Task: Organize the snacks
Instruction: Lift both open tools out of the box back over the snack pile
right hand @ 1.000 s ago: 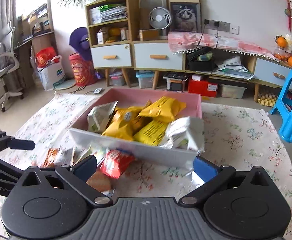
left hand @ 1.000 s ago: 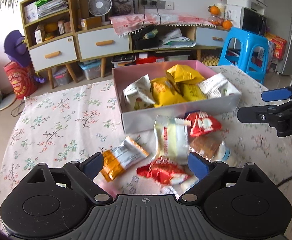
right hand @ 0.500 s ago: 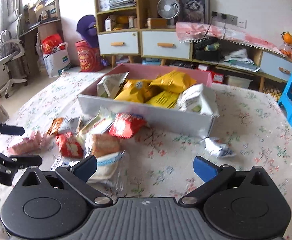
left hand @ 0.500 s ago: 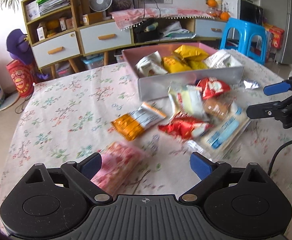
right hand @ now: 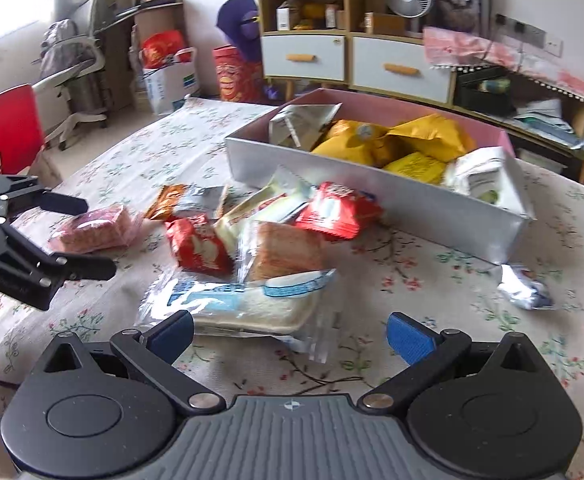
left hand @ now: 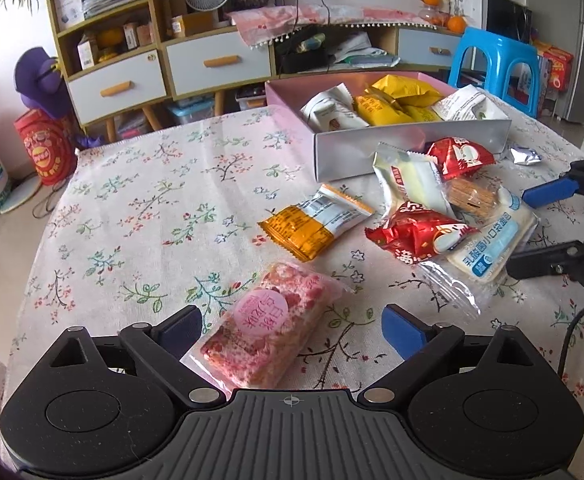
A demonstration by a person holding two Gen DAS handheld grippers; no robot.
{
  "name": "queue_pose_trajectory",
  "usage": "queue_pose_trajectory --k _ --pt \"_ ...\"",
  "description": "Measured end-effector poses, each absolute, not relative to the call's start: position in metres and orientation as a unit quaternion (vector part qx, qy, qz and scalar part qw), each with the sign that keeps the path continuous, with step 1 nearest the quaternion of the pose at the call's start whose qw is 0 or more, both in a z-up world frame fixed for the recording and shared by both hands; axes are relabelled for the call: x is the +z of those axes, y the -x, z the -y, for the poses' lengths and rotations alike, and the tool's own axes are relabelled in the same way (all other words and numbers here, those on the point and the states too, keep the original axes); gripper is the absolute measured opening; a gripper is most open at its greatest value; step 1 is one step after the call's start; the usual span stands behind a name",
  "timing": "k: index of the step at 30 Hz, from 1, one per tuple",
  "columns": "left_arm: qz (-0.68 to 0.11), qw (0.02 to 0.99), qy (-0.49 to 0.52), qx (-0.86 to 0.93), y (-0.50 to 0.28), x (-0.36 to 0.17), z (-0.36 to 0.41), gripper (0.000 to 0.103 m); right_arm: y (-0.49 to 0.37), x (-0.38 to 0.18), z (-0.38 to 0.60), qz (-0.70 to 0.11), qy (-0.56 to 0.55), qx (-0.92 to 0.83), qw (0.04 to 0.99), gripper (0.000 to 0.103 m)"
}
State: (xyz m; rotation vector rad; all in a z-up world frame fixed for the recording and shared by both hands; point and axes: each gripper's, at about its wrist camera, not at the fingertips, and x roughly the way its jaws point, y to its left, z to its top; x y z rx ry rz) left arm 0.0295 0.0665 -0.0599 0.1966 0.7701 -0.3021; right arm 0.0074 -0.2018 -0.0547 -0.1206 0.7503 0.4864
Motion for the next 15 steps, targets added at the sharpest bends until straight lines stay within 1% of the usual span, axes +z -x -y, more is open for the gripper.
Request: queue_pose_trajectory --k 3,8,15 --pt "-0.385 0.908 -0.091 -0.140 -0.035 -0.064 -0.071 0.098 -0.006 -0.056 0.200 -0.363 0.054 0.252 0.895 0.094" --pt "-0.399 0.906 -0.050 -0.134 -0.040 -0.067 -0.083 0.098 0.001 -0.054 0.195 -0.361 0.049 0.284 0.887 0.094" --pt "-0.410 0.900 -0.044 -0.145 -0.035 -0.063 -0.086 0.097 0.016 -0.045 0.185 -0.372 0.047 0.337 0.864 0.094"
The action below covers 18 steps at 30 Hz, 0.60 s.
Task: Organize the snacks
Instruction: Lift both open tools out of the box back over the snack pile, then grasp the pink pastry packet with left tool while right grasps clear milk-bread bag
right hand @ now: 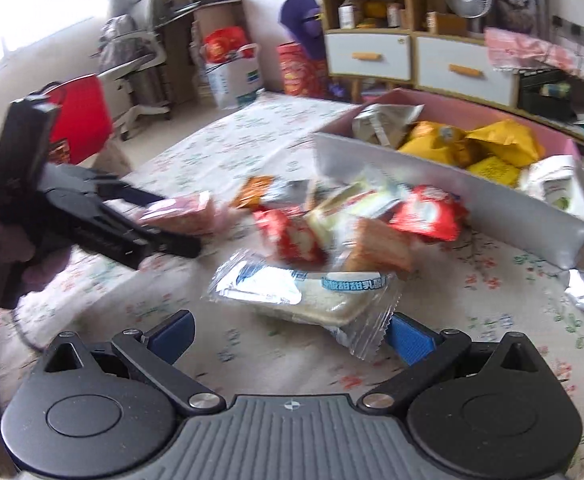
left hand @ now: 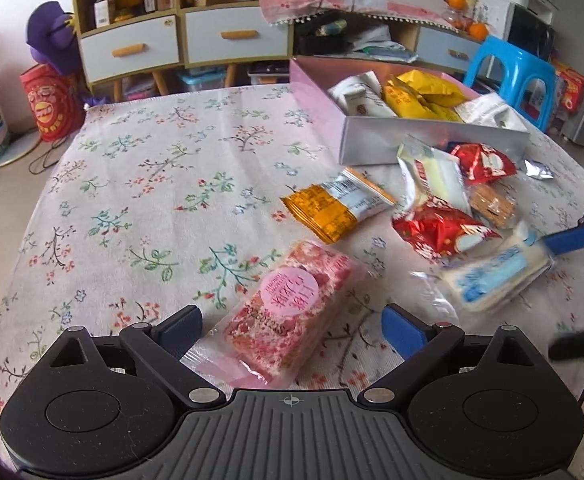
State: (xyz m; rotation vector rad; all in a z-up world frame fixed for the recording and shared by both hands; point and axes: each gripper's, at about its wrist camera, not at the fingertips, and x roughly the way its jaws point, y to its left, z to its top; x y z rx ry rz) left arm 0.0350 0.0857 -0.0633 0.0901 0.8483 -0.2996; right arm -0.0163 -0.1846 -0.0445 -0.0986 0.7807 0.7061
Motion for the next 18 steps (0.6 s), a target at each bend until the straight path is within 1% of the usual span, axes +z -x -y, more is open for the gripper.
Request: queue_pose_trajectory --k 5,9,14,18 --pt "-0.421 0.892 -0.065 -0.152 -0.031 -0.062 -0.083 0.097 0.031 -0.042 0.170 -0.403 0.079 0.399 0.820 0.094" --pt "-0.419 0.893 -0.067 -0.149 -0.033 -0.062 -0.084 0.097 0.040 -0.042 0.161 -0.381 0.142 0.387 0.828 0.093" --pt "-0.417 0.896 -0.057 -0.138 -0.040 -0.063 -0.091 0.096 0.025 -0.043 0.166 -0.378 0.137 0.352 0.845 0.092" --pt "-0.414 0.899 -0.049 -0.131 -0.043 -0.064 -0.094 0.095 0.012 -0.045 0.166 -0.377 0.135 0.337 0.852 0.088"
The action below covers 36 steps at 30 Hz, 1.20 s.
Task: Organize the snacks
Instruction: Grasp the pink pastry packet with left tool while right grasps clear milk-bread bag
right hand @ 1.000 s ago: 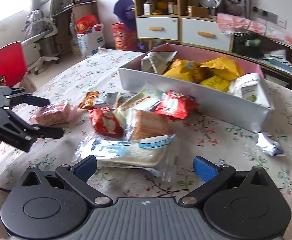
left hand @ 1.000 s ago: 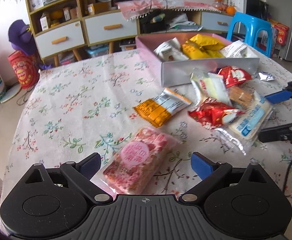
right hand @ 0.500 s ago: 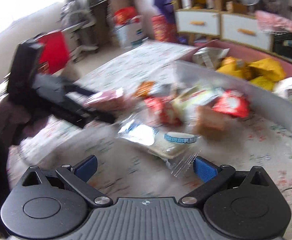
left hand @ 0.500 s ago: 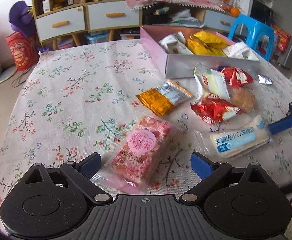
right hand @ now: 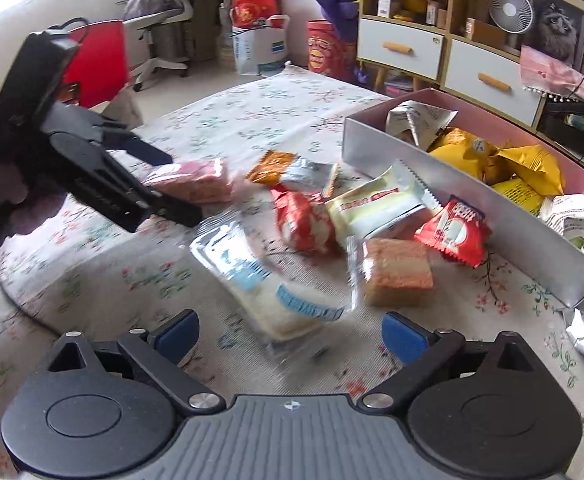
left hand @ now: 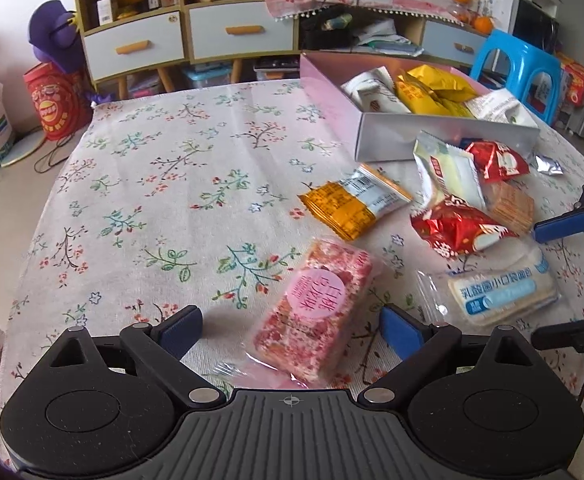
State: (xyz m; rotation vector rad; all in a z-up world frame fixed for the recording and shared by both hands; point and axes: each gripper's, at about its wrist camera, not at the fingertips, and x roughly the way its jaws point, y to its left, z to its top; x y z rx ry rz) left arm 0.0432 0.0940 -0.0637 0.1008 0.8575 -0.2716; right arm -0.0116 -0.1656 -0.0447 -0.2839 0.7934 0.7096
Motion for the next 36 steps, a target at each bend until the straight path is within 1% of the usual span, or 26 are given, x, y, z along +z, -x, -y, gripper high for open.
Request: queue_pose_trajectory --k 1,3,5,6,8,9,11,13,14,16,20,26,27,28,30,32,33,34,36 --pt "-0.413 0.900 -0.047 -0.131 -0.043 -0.064 -0.094 0.094 0.009 -0.046 0.165 -0.377 0.135 0.336 0.853 0.085" --pt "-0.410 0.901 -0.046 -0.131 -0.043 -0.063 -0.094 0.091 0.006 -0.047 0.164 -0.375 0.135 0.336 0.853 0.085" --pt "-0.407 0.903 -0.048 -0.127 -0.043 -0.063 -0.094 0.083 0.006 -0.048 0.160 -0.372 0.142 0.338 0.853 0.087" --pt "-0.407 0.904 -0.048 -0.122 -0.042 -0.062 -0.094 0.082 0.006 -0.048 0.159 -0.372 0.147 0.341 0.851 0.086" --pt "-0.410 0.904 -0.044 -0.117 -0.042 -0.060 -0.094 0.072 0.008 -0.047 0.157 -0.372 0.156 0.353 0.844 0.085" --pt "-0.411 0.903 -0.043 -0.113 -0.043 -0.059 -0.093 0.069 0.010 -0.046 0.157 -0.373 0.156 0.360 0.841 0.083" --pt "-0.416 0.902 -0.038 -0.106 -0.044 -0.057 -0.094 0.058 0.012 -0.043 0.156 -0.379 0.153 0.374 0.833 0.082" --pt "-0.420 0.902 -0.032 -0.099 -0.044 -0.055 -0.096 0.052 0.015 -0.039 0.156 -0.386 0.148 0.393 0.821 0.076" --pt "-0.421 0.901 -0.030 -0.097 -0.044 -0.055 -0.097 0.049 0.016 -0.038 0.155 -0.389 0.148 0.400 0.816 0.075" --pt "-0.423 0.901 -0.026 -0.095 -0.044 -0.054 -0.099 0.047 0.019 -0.035 0.152 -0.388 0.155 0.407 0.812 0.074" --pt "-0.421 0.901 -0.023 -0.101 -0.043 -0.055 -0.101 0.047 0.017 -0.032 0.151 -0.377 0.163 0.390 0.824 0.076" --pt "-0.409 0.906 -0.032 -0.105 -0.047 -0.057 -0.098 0.047 0.011 -0.036 0.146 -0.376 0.163 0.383 0.828 0.075" --pt "-0.408 0.907 -0.032 -0.105 -0.047 -0.057 -0.098 0.047 0.011 -0.037 0.143 -0.375 0.164 0.384 0.827 0.070" --pt "-0.407 0.907 -0.032 -0.105 -0.048 -0.057 -0.097 0.047 0.012 -0.038 0.140 -0.375 0.167 0.386 0.826 0.061" --pt "-0.406 0.907 -0.032 -0.106 -0.048 -0.057 -0.096 0.047 0.014 -0.041 0.134 -0.376 0.174 0.388 0.824 0.053" --pt "-0.405 0.907 -0.033 -0.108 -0.048 -0.057 -0.095 0.046 0.017 -0.043 0.131 -0.368 0.177 0.387 0.827 0.052" --pt "-0.404 0.908 -0.034 -0.109 -0.047 -0.057 -0.094 0.044 0.018 -0.043 0.130 -0.366 0.176 0.388 0.827 0.047" --pt "-0.403 0.908 -0.034 -0.109 -0.047 -0.057 -0.093 0.040 0.018 -0.042 0.130 -0.367 0.173 0.390 0.827 0.037" --pt "-0.404 0.908 -0.031 -0.110 -0.047 -0.056 -0.093 0.034 0.019 -0.039 0.130 -0.369 0.170 0.391 0.826 0.024"
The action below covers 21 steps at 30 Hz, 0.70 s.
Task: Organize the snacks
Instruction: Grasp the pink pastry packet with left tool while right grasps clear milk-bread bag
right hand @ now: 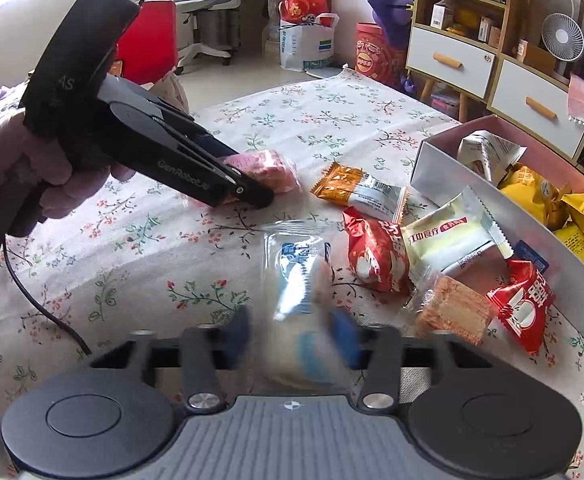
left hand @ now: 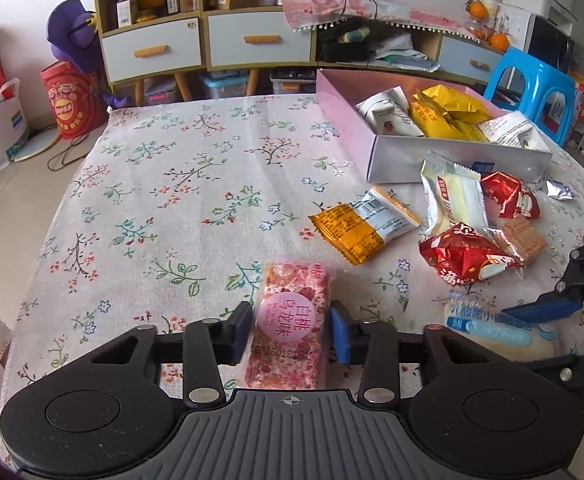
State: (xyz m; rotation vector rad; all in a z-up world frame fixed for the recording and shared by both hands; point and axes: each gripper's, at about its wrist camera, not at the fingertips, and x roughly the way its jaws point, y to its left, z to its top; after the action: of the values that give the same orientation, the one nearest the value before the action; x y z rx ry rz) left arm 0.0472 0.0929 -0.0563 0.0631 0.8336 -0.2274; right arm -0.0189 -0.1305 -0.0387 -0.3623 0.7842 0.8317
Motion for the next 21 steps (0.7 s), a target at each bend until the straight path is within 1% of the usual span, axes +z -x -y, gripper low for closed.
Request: queue_pose_trajectory --k 2,7,21 --pt "-0.405 0.908 -0.023 -0.108 -0.048 -0.055 -0.093 0.031 0.020 -0.037 0.130 -0.368 0.175 0.390 0.826 0.020" --pt "-0.405 0.909 0.002 -0.098 -0.048 -0.052 -0.098 0.030 0.022 -0.032 0.132 -0.359 0.171 0.387 0.832 0.012" --pt "-0.385 0.918 0.033 -0.085 -0.050 -0.033 -0.100 0.029 0.019 -0.016 0.136 -0.343 0.141 0.390 0.843 0.010"
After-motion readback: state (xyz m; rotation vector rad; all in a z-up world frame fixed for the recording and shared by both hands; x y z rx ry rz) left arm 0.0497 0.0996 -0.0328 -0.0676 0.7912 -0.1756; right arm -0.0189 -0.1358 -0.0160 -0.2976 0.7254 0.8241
